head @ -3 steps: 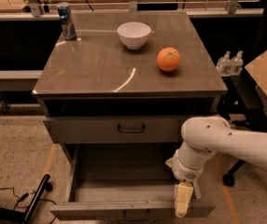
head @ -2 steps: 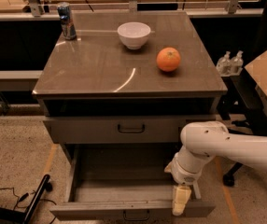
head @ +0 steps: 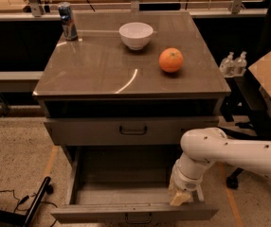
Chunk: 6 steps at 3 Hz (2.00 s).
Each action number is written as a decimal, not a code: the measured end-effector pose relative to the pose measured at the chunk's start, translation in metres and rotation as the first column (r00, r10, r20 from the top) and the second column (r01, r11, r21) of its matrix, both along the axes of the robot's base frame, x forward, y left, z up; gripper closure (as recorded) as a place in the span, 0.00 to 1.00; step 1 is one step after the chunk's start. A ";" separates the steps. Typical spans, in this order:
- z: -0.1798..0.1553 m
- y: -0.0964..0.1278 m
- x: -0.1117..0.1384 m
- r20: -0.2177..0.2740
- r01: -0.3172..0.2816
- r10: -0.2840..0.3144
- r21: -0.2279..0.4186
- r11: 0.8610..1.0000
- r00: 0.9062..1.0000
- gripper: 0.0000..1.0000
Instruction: Close middle drawer
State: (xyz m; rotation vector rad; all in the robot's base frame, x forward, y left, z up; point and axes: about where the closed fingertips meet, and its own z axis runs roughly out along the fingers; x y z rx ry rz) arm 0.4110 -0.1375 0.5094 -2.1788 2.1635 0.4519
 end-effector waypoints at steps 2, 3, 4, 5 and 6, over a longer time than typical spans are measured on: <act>-0.028 -0.007 -0.016 -0.056 -0.030 0.030 -0.009 0.999 0.998 1.00; -0.043 -0.005 -0.020 -0.065 -0.059 0.059 0.008 0.998 0.996 1.00; -0.051 -0.002 -0.023 -0.077 -0.086 0.087 0.016 0.996 0.993 1.00; -0.047 -0.002 -0.023 -0.077 -0.087 0.088 0.016 0.996 0.993 1.00; -0.044 -0.006 -0.032 -0.074 -0.109 0.110 0.017 0.994 0.991 1.00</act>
Offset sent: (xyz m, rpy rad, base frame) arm -0.0220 -0.0080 -0.0519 -0.0020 0.0850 0.0574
